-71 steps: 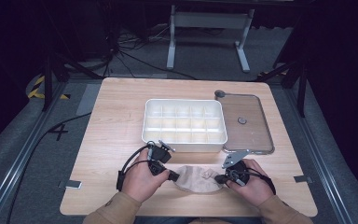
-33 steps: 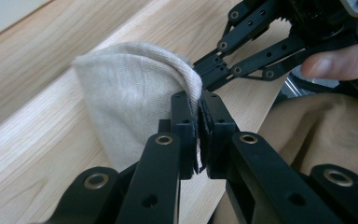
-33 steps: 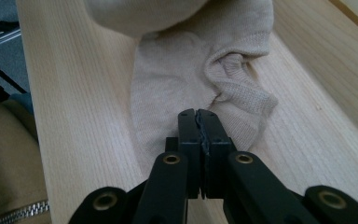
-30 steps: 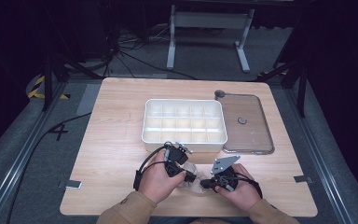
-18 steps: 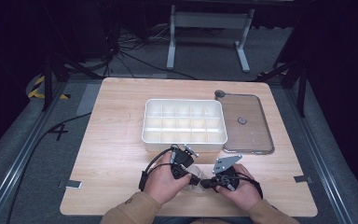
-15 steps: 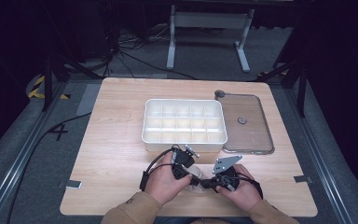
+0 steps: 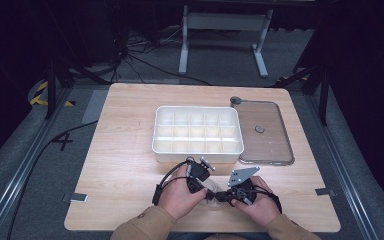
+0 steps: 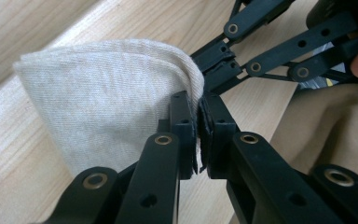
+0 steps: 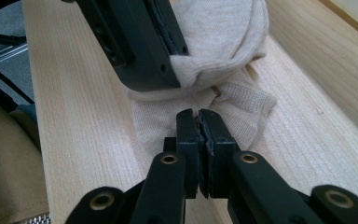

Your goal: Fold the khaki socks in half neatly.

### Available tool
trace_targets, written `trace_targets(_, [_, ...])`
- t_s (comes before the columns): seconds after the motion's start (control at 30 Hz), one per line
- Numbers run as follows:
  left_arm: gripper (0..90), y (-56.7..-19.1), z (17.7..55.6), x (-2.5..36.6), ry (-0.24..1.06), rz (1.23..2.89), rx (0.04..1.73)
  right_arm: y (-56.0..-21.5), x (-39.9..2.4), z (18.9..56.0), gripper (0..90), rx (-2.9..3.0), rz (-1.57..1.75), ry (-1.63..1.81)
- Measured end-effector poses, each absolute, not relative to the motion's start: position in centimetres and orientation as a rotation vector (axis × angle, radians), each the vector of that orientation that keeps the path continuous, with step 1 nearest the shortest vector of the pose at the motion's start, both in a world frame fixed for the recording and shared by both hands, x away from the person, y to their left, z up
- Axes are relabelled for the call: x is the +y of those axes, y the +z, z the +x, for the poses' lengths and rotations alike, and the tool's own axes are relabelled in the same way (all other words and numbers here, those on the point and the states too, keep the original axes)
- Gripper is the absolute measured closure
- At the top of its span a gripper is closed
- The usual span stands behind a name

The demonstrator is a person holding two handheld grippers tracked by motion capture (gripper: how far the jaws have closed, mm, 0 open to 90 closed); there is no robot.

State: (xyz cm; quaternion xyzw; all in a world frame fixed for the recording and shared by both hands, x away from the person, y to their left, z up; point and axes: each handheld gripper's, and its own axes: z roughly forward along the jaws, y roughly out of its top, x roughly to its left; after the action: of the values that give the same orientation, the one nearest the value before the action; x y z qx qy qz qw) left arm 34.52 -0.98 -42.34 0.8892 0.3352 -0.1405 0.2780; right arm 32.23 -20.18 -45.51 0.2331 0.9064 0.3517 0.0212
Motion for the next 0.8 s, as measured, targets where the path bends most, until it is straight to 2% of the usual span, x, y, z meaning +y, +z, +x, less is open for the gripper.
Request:
trace_targets(0.17, [84.4,-42.8,34.6,-1.1,-0.375,2.390,0.896,-45.5,-20.2,32.2,86.3,2.804,0.711,1.089])
trace_targets(0.23, [78.5,-42.7,34.5,-1.1,-0.373,2.373,0.885,-45.3,-20.2,32.1,84.6,2.793,0.693,1.076])
trace_targets(0.4, [75.0,-41.6,34.4,-0.2,-0.370,2.345,0.865,-44.3,-20.4,31.8,85.2,2.776,0.678,1.049])
trace_targets(0.63, [75.0,-40.4,34.5,1.9,-0.333,2.305,0.887,-41.8,-21.3,31.3,87.6,2.696,0.651,1.095])
trace_targets(0.8, [75.6,-40.5,34.6,3.2,-0.297,2.300,0.926,-41.3,-20.5,31.1,87.1,2.684,0.613,1.150])
